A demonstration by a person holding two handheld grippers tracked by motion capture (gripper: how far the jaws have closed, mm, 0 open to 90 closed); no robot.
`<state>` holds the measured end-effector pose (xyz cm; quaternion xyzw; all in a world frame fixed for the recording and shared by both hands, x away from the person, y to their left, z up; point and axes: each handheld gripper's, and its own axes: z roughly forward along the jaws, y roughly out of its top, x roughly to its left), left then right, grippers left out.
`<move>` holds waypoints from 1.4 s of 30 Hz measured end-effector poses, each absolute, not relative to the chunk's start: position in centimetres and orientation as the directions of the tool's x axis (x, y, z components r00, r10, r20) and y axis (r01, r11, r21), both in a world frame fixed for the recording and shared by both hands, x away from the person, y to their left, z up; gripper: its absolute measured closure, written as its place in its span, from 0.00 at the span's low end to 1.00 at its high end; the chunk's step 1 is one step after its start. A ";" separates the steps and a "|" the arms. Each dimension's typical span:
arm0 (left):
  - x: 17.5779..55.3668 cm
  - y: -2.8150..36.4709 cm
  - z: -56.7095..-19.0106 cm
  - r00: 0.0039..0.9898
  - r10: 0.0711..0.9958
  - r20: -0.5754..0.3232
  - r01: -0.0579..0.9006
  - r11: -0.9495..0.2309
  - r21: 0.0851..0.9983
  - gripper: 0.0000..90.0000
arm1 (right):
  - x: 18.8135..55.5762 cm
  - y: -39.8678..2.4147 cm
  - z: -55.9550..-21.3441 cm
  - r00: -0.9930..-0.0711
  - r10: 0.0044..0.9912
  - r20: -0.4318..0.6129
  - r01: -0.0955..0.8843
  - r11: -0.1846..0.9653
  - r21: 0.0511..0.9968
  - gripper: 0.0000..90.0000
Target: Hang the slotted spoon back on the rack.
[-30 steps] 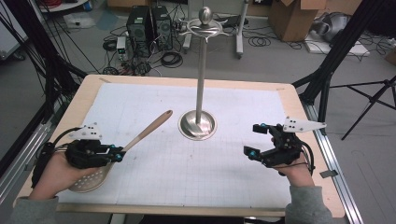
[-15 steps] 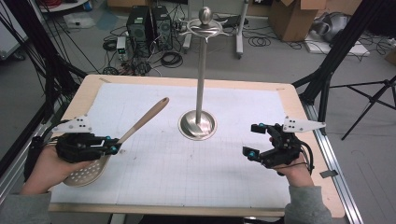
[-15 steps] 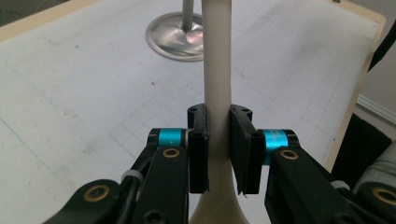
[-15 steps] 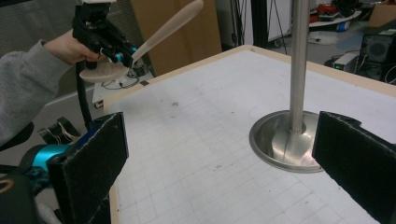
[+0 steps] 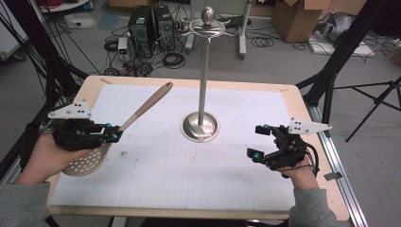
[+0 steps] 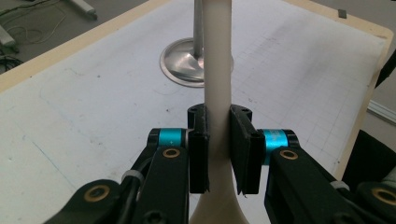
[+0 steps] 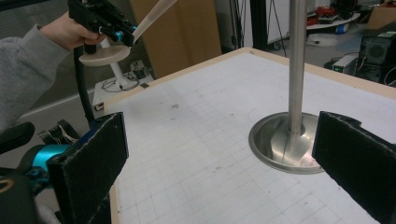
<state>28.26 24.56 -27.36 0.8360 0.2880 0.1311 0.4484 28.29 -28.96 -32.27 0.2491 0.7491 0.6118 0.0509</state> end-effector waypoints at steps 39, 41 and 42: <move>30.3 24.1 -20.3 0.822 0.569 -0.019 0.307 -0.415 0.857 0.86 | 28.3 -28.9 -32.3 -0.875 0.432 0.221 0.302 0.129 0.944 0.02; 30.4 24.0 -20.3 0.824 0.567 -0.018 0.299 -0.408 0.862 0.86 | 28.3 -28.8 -32.3 -0.873 0.430 0.229 0.311 0.128 0.942 0.02; 30.4 24.0 -20.2 0.825 0.564 -0.022 0.299 -0.403 0.865 0.86 | 28.3 -28.8 -32.3 -0.875 0.426 0.230 0.311 0.132 0.941 0.02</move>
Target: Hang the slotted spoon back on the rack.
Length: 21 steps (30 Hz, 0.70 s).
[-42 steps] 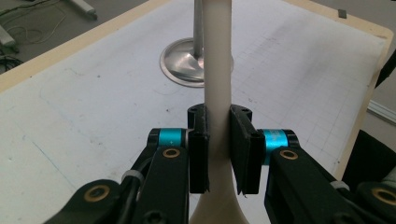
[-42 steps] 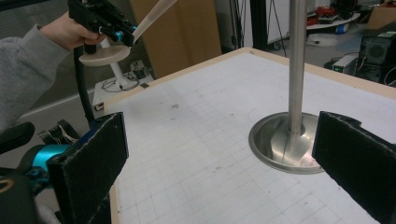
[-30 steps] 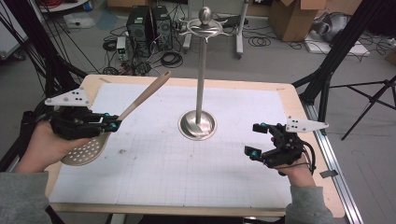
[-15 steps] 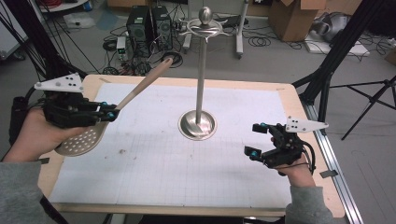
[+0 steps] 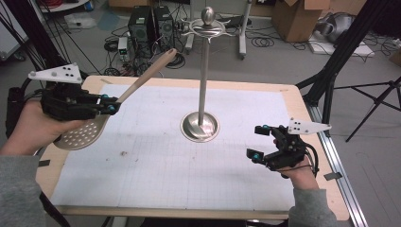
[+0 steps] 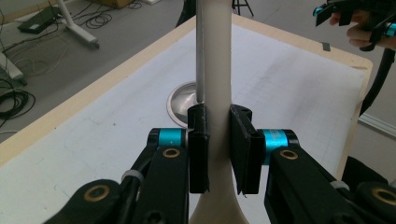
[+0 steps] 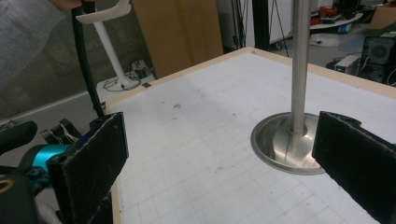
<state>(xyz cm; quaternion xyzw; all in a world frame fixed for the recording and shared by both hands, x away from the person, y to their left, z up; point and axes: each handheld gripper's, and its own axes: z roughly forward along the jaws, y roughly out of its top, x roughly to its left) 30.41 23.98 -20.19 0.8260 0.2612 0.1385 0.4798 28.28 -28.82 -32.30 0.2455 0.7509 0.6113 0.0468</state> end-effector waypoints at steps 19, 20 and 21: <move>31.0 23.7 -18.5 0.824 0.567 -0.010 0.274 -0.382 0.883 0.87 | 28.3 -28.8 -32.3 -0.878 0.422 0.227 0.306 0.130 0.943 0.02; 31.0 23.7 -18.4 0.824 0.567 -0.011 0.273 -0.379 0.884 0.87 | 28.3 -28.8 -32.3 -0.879 0.421 0.226 0.305 0.131 0.943 0.02; 31.0 23.7 -18.3 0.822 0.570 -0.009 0.274 -0.381 0.883 0.87 | 28.3 -28.8 -32.3 -0.878 0.420 0.230 0.309 0.131 0.942 0.02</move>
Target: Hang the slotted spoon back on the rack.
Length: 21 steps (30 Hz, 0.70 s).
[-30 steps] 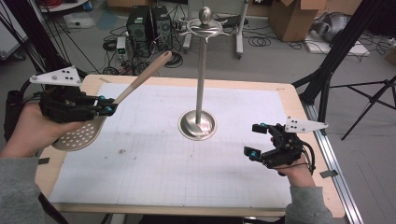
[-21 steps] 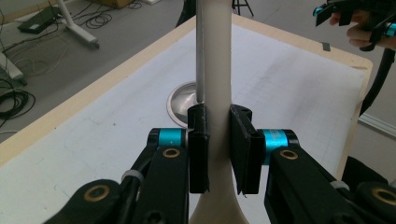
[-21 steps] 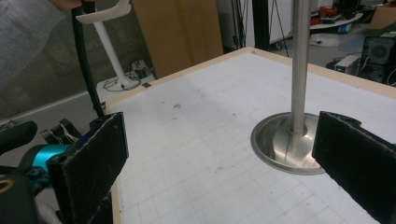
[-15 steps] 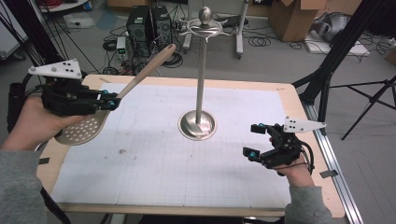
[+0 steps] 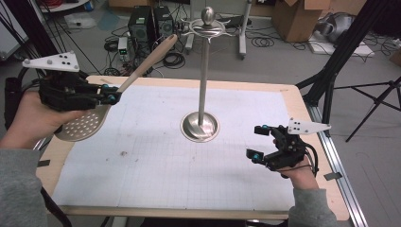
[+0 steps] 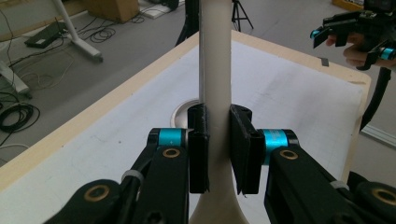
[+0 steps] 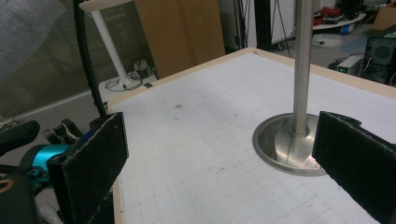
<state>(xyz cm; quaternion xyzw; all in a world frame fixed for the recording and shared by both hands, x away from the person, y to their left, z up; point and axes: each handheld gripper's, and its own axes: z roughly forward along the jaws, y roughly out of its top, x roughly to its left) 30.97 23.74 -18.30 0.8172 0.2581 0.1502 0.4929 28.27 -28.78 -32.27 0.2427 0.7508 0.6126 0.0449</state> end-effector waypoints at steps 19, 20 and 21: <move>32.2 23.0 -17.9 0.827 0.560 -0.053 0.287 -0.340 0.896 0.87 | 28.1 -29.3 -32.0 -0.874 0.428 0.231 0.300 0.100 0.949 0.02; 32.2 23.0 -17.9 0.829 0.557 -0.053 0.285 -0.338 0.897 0.87 | 28.1 -29.3 -32.0 -0.874 0.428 0.231 0.299 0.099 0.949 0.02; 32.2 23.0 -17.9 0.829 0.557 -0.052 0.283 -0.338 0.897 0.87 | 28.1 -29.3 -32.0 -0.874 0.427 0.232 0.300 0.099 0.949 0.02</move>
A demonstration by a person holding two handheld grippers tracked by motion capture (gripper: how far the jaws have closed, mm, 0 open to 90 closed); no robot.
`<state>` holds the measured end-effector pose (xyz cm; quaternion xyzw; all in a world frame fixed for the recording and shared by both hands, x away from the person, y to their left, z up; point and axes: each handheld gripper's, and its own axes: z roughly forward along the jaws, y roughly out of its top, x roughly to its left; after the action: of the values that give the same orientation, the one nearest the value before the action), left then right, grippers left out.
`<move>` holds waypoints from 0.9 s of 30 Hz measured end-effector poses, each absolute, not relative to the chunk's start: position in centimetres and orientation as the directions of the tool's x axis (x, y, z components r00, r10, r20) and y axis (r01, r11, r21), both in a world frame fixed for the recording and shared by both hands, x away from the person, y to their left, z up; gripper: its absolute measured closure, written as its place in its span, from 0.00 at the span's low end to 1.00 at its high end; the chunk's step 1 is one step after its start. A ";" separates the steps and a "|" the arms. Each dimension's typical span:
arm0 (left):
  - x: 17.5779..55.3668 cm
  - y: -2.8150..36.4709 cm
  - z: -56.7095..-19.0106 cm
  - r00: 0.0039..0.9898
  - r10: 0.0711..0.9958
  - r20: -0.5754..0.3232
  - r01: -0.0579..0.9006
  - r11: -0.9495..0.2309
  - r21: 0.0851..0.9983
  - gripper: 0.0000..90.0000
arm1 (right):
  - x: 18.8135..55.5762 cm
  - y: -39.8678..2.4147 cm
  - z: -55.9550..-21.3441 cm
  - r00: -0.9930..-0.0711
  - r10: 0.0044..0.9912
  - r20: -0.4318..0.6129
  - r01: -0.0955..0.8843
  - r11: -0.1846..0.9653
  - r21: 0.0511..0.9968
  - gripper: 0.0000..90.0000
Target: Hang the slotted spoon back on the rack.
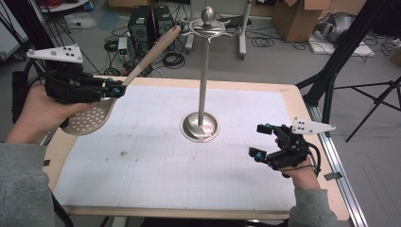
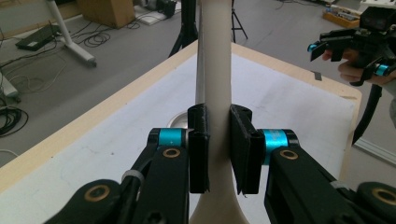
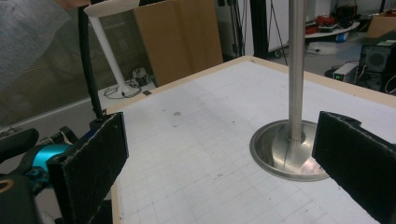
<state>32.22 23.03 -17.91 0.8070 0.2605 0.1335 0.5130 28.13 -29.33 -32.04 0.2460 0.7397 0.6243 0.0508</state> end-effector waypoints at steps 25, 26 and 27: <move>32.6 22.1 -18.5 0.834 0.549 -0.047 0.279 -0.349 0.895 0.87 | 28.1 -29.3 -32.1 -0.872 0.433 0.227 0.301 0.110 0.947 0.02; 32.7 22.0 -18.5 0.835 0.548 -0.052 0.282 -0.345 0.895 0.87 | 28.1 -29.3 -32.1 -0.871 0.437 0.222 0.300 0.117 0.947 0.02; 32.7 21.9 -18.6 0.836 0.547 -0.050 0.280 -0.346 0.896 0.87 | 28.1 -29.3 -32.1 -0.871 0.439 0.220 0.300 0.121 0.946 0.02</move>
<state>32.70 21.93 -18.59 0.8099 0.2553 0.1305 0.5118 28.15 -29.25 -32.10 0.2474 0.7467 0.6149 0.0564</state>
